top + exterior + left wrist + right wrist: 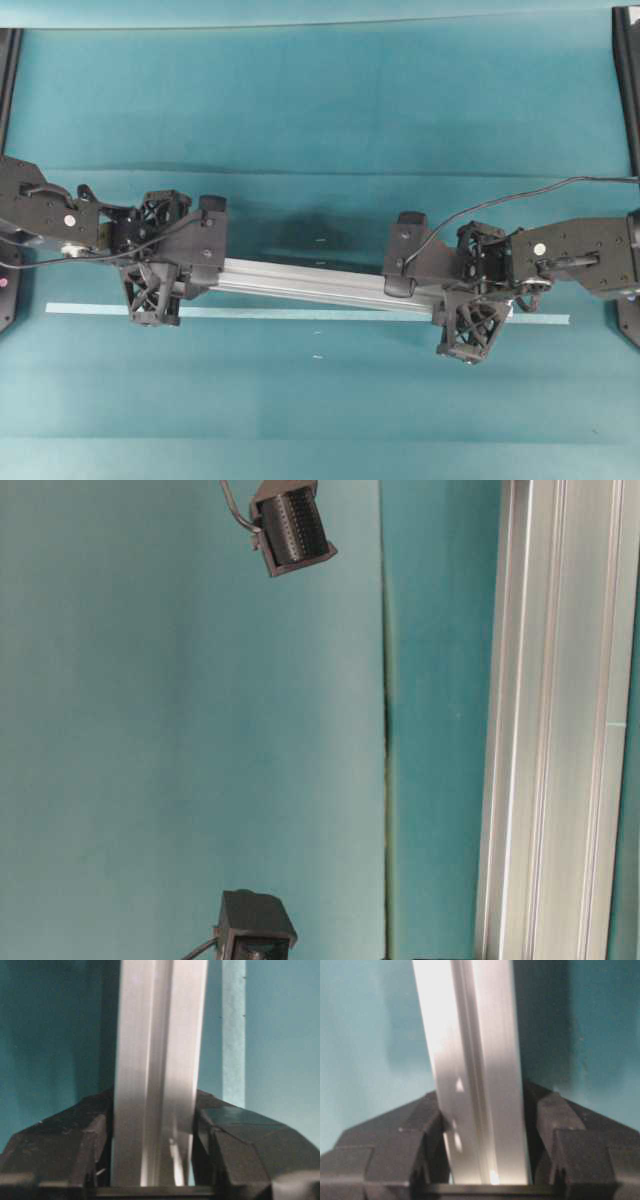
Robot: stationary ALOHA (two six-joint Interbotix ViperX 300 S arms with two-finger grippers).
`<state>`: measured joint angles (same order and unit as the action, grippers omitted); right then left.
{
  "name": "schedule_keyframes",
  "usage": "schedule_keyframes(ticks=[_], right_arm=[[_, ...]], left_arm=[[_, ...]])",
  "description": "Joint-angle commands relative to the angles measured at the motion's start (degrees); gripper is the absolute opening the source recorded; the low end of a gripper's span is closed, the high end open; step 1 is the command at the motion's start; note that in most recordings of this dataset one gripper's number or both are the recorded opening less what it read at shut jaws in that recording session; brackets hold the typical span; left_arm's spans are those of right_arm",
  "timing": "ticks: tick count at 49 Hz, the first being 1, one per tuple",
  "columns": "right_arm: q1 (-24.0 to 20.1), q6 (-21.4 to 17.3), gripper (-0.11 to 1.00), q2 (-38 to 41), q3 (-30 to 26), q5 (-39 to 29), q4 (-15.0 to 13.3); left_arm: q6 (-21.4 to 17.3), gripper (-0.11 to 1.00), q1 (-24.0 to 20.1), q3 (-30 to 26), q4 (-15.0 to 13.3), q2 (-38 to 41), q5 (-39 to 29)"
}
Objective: Lift the metal rail with both hands.
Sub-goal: 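Tighten both grippers on the rail and begin raising it, then lift the rail upward and away with both grippers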
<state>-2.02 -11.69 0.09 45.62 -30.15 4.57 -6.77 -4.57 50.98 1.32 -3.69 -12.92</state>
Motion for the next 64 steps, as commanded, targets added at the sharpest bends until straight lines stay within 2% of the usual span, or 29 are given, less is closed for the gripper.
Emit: schedule_keyframes(ticks=[1,20,33,46,57,64], right_arm=[[0.2,-0.3,0.41,0.3,-0.5,0.0,0.3],[0.2,-0.4,0.41,0.2,-1.1,-0.7,1.9],[0.7,-0.4,0.41,-2.4,-3.6,-6.0,2.0],[2.5,-0.7,0.41,-8.6,-9.6,-18.5,3.2],[3.4,-1.1,0.41,-13.9,-16.4,-29.8,3.3],[3.5,-1.1,0.41,-15.9,-20.8,-35.7,3.3]], left_arm=[[-0.1,0.36,-0.1,-0.7,0.0,-1.1,0.5],[-0.2,0.36,0.0,-1.0,0.2,-1.1,0.6],[-0.1,0.36,-0.1,-2.7,0.0,-2.7,-2.2],[-0.4,0.36,-0.8,-9.1,0.2,-8.4,-14.9],[-3.8,0.36,-1.5,-15.5,0.2,-13.5,-27.4],[-3.9,0.36,-1.8,-20.7,0.0,-16.5,-34.7]])
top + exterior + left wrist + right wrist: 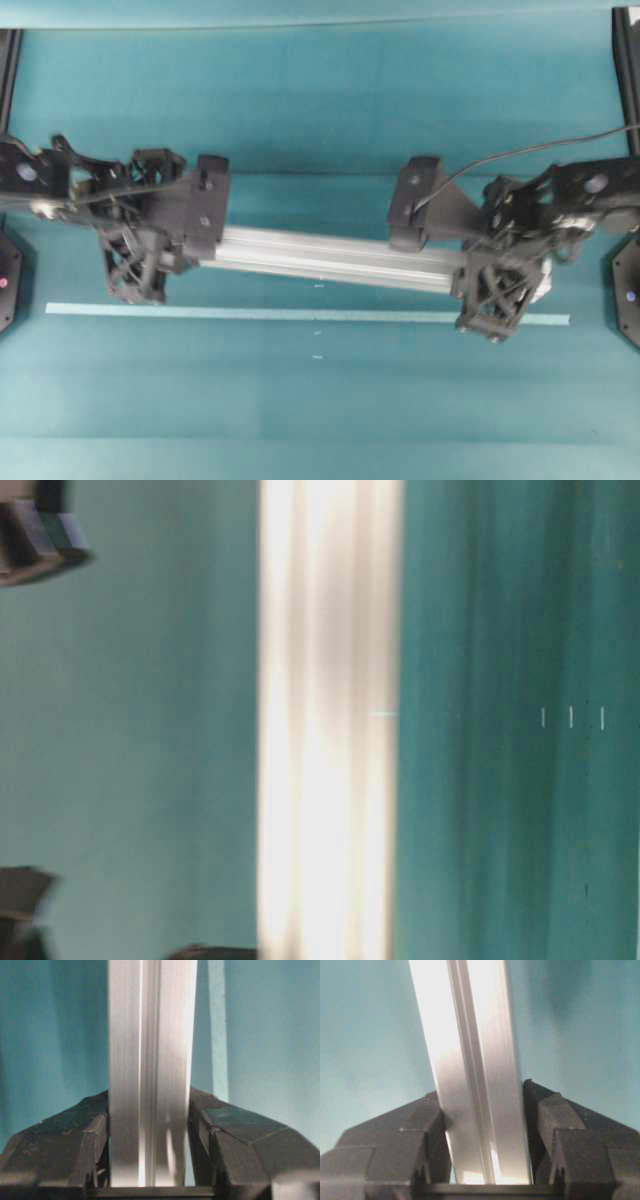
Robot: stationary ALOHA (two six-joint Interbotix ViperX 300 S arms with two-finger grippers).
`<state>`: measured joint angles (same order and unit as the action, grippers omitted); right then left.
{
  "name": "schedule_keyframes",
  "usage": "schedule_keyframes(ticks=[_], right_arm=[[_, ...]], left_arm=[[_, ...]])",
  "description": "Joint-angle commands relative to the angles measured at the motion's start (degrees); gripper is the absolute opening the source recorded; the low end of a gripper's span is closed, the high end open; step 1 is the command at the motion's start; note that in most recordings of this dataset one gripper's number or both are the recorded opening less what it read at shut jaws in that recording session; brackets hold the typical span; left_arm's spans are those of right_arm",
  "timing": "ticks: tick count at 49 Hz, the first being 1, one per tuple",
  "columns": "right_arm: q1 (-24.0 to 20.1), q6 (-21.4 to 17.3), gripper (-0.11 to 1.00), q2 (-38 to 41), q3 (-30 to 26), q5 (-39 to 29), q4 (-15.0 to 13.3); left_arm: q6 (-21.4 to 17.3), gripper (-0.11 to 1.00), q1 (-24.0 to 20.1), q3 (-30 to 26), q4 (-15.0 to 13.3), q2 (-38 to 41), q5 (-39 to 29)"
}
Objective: Lift the metal rail with both hands.
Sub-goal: 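Lift the rail upward and away with both grippers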
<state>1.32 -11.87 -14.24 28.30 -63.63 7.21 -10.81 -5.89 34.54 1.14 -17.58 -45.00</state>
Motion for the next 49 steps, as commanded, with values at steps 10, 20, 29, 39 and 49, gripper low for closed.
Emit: schedule_keyframes(ticks=[10,20,29,39,49], right_arm=[[0.3,-1.0,0.41,-2.0,-10.5,-9.8,0.7],[0.5,-1.0,0.41,-2.0,-18.5,-17.8,0.7],[0.7,-1.1,0.41,-1.8,-23.9,-23.6,0.6],[0.7,-1.1,0.41,-1.4,-27.2,-26.7,0.5],[0.7,-1.1,0.41,-1.3,-29.4,-27.3,0.4]], left_arm=[[0.4,0.36,-0.6,-12.6,0.4,-3.9,-11.6],[0.6,0.35,-0.6,-21.3,0.2,-3.3,-19.8],[0.7,0.36,-0.6,-27.0,0.4,-2.7,-23.7],[0.7,0.36,-0.6,-30.9,0.2,-1.7,-26.6],[0.7,0.36,-0.5,-32.5,0.2,-1.4,-27.0]])
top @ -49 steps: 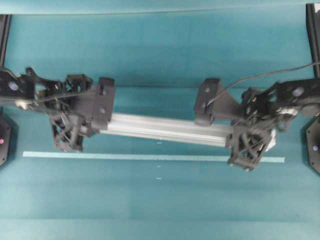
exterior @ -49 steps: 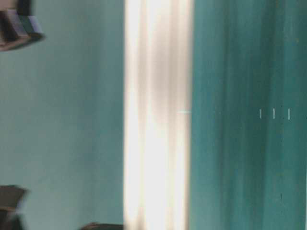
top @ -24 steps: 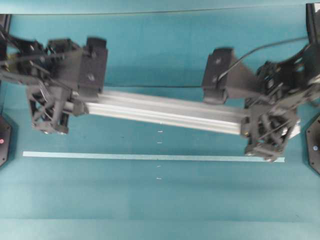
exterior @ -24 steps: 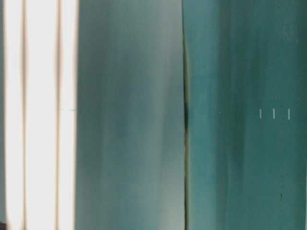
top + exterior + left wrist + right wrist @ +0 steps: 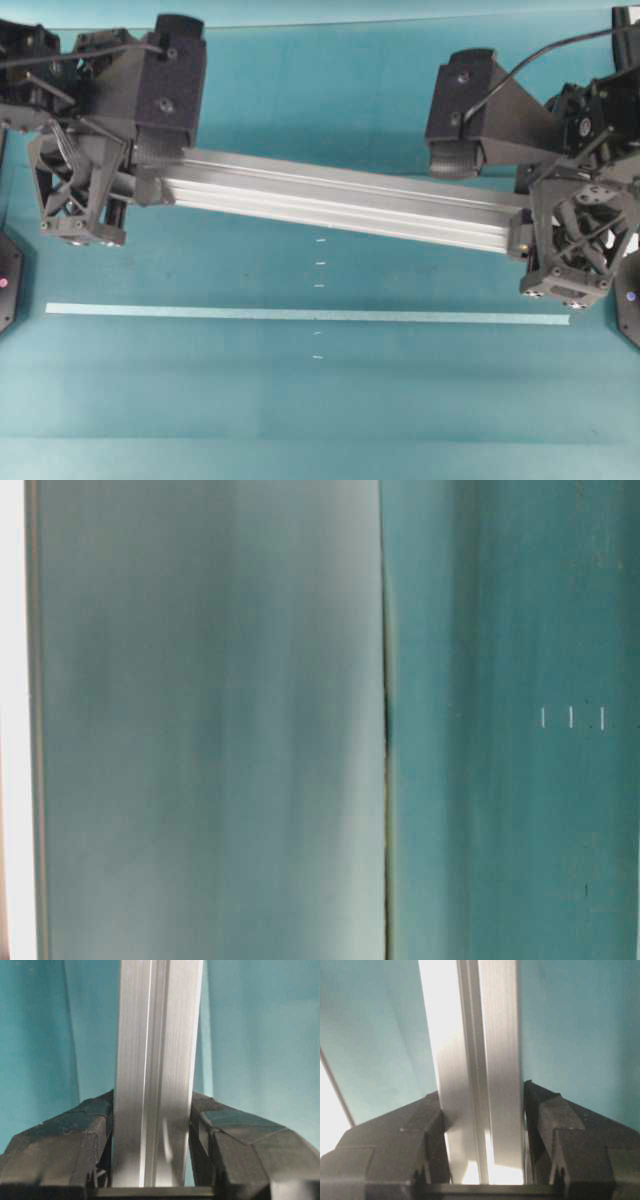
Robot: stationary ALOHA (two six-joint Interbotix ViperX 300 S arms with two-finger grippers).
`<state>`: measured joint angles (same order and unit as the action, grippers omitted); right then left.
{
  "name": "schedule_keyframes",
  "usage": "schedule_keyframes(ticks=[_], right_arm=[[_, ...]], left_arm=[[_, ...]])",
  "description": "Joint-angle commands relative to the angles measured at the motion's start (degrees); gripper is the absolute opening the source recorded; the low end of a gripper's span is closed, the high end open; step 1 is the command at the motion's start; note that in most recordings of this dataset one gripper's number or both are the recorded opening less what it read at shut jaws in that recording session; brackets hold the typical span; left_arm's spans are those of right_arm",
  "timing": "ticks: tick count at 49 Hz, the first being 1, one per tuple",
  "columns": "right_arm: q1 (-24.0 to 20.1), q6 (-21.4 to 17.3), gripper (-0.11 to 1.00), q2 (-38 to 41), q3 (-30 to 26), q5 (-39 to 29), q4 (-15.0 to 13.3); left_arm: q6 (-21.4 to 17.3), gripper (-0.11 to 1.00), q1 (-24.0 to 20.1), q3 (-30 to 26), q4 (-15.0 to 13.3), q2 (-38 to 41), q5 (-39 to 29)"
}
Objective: Lift the metal rail with both hands.
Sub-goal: 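Lift the rail upward and away with both grippers, then lower the held rail back toward the table with both grippers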
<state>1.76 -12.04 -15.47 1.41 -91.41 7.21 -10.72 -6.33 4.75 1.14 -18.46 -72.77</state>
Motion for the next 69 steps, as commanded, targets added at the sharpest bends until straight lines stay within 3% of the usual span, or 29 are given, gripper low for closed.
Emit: schedule_keyframes(ticks=[1,15,32,69], right_arm=[[0.3,-0.8,0.41,-0.1,-2.6,0.3,0.3],[1.8,0.5,0.41,0.1,-5.4,-3.5,-0.8],[5.6,9.7,0.41,0.1,-7.4,-5.1,-0.9],[7.0,10.2,0.41,0.4,-11.0,-5.4,-1.1]], left_arm=[[0.7,0.36,-0.1,-2.7,0.4,-0.5,0.7],[3.0,0.36,1.1,-5.4,0.4,-0.5,-3.2],[5.5,0.34,3.5,-9.5,0.2,-0.4,-7.9],[6.6,0.34,3.3,-13.2,0.4,0.0,-11.6]])
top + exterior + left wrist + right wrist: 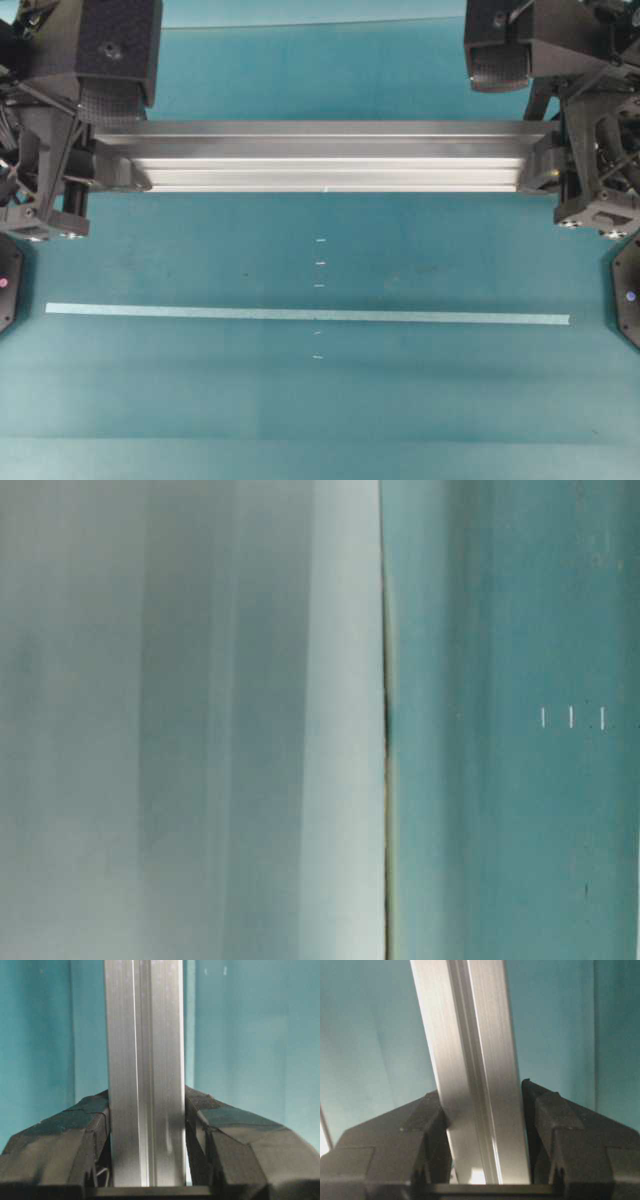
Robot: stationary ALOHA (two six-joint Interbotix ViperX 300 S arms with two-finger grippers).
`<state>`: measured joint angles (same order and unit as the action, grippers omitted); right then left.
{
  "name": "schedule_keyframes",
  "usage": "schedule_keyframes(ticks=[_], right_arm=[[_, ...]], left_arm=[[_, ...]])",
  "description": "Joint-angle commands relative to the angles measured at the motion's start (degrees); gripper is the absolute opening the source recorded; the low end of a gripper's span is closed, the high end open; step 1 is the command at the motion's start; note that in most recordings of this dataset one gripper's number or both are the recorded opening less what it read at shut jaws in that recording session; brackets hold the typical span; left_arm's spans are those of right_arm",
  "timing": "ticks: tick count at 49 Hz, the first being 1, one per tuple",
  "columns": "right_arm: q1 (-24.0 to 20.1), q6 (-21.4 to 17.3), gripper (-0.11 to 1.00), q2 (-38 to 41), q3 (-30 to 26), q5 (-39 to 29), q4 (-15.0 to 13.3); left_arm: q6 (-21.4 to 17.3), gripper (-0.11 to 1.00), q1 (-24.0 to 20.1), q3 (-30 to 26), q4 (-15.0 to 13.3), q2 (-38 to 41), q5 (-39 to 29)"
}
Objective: Lift the metal rail with both hands.
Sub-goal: 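Lower the held rail back toward the table with both grippers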
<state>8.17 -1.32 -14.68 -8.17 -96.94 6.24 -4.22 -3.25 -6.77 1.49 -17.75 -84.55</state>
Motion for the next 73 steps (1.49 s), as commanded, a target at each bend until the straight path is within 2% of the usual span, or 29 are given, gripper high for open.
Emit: schedule_keyframes(ticks=[1,12,23,39,45,50,60,70,73], right_arm=[[0.6,-0.5,0.41,-0.4,-1.4,0.2,-0.2],[0.5,-0.6,0.41,-0.4,0.1,0.4,-0.2],[0.4,-0.3,0.41,-0.4,9.7,3.0,-0.2],[-1.5,-0.4,0.41,-1.4,25.2,17.2,-0.2],[-2.5,-0.3,0.41,-1.2,30.0,22.2,-0.2],[-3.1,-0.3,0.41,-0.7,33.5,26.0,-0.2],[-4.3,0.6,0.41,0.8,39.1,34.0,-0.3],[-4.7,2.6,0.39,3.0,41.0,37.7,-0.3],[-4.8,3.1,0.39,3.9,41.3,38.6,-0.3]], left_arm=[[0.1,0.34,0.2,-1.7,0.0,-0.6,0.2],[0.3,0.34,-0.5,0.0,0.0,-0.7,0.6],[0.3,0.34,-0.9,7.3,0.0,-1.1,5.2],[1.5,0.34,-1.0,23.4,0.0,-2.0,19.0],[1.9,0.34,-1.1,27.8,0.0,-1.5,24.0],[2.0,0.34,-1.1,30.4,0.0,-0.1,25.4],[3.0,0.34,-0.5,34.5,0.0,2.8,27.9],[8.6,0.34,-0.7,37.4,0.0,4.7,30.8],[9.1,0.34,-0.6,38.8,0.0,4.9,32.2]])
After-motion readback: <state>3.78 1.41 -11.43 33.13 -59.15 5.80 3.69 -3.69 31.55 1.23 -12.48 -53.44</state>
